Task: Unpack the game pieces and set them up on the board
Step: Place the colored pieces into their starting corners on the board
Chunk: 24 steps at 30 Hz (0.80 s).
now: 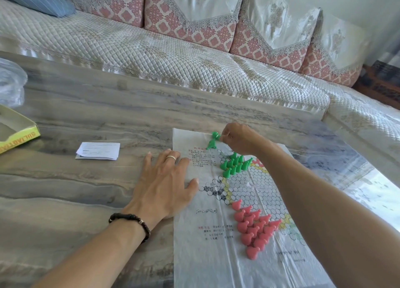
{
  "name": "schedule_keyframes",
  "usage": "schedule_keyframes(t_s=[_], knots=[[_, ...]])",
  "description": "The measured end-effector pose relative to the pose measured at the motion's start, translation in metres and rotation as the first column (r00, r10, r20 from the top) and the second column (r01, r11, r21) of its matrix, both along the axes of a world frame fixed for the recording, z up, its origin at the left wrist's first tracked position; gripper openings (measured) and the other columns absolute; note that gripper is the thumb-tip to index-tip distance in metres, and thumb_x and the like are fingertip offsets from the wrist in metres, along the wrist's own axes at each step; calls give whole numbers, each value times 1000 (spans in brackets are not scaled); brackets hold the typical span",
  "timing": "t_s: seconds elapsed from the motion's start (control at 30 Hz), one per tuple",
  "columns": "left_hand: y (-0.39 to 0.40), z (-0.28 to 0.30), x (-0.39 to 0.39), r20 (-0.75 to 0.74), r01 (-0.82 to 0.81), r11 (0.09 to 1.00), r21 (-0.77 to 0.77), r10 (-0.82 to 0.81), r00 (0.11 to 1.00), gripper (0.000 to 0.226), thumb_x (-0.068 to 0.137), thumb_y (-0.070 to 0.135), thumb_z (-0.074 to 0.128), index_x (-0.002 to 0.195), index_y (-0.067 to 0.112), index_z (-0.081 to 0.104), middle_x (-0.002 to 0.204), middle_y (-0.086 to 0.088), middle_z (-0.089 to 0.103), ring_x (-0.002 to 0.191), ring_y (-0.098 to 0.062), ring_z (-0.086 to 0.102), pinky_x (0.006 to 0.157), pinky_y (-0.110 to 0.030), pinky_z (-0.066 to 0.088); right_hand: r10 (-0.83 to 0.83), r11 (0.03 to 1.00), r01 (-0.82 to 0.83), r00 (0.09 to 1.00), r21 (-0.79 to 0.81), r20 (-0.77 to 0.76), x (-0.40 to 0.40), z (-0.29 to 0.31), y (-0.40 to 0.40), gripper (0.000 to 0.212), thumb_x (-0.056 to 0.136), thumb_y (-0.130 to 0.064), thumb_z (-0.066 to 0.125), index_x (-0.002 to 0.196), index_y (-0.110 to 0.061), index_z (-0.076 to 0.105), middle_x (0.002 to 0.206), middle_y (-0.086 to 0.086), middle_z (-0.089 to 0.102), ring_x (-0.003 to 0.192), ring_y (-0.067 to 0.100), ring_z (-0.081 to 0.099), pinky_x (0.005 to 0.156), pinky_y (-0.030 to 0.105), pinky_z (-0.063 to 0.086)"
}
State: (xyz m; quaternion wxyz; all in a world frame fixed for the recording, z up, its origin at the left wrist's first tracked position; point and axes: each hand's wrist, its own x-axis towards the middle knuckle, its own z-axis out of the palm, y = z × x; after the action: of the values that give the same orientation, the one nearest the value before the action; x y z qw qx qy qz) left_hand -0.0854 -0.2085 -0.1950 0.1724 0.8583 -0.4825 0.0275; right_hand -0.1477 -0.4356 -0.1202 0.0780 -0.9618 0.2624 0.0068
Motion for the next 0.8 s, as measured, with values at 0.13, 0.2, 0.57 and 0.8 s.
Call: schedule_keyframes(t_s=[0.13, 0.2, 0.57, 0.8], knots=[[0, 1, -1, 1, 2, 1000, -2, -2, 1000, 56, 87, 60, 29, 130, 27, 43, 147, -2, 37, 142, -19, 20, 113, -51, 14, -25, 999, 24, 998, 32, 56, -2, 10, -2, 34, 99, -23, 49, 99, 9, 60, 96, 27, 68, 63, 24, 55, 66, 39, 51], [0, 1, -1, 4, 3, 1000, 2, -3, 1000, 56, 87, 60, 29, 131, 27, 43, 147, -2, 37, 142, -19, 20, 113, -51, 14, 10, 999, -11, 999, 36, 39, -5, 15, -1, 30, 95, -23, 57, 92, 6, 64, 89, 20, 70, 66, 30, 63, 66, 38, 56], [0, 3, -1, -1, 0, 1000, -12, 0, 1000, 56, 87, 60, 31, 132, 27, 44, 147, -2, 38, 141, -19, 22, 113, -51, 16, 120, 992, -122, 989, -23, -87, -12, 27, 10, 18, 87, 2, 56, 92, 1, 73, 90, 1, 74, 78, 21, 69, 68, 25, 57], [1, 2, -1, -11, 0, 1000, -19, -1, 1000, 56, 87, 60, 30, 131, 27, 43, 147, -2, 38, 142, -19, 21, 114, -51, 14, 110, 994, -109, 987, 14, -115, -16, 23, 9, 12, 85, -8, 68, 77, -16, 71, 66, -15, 62, 57, -3, 56, 53, 11, 37]])
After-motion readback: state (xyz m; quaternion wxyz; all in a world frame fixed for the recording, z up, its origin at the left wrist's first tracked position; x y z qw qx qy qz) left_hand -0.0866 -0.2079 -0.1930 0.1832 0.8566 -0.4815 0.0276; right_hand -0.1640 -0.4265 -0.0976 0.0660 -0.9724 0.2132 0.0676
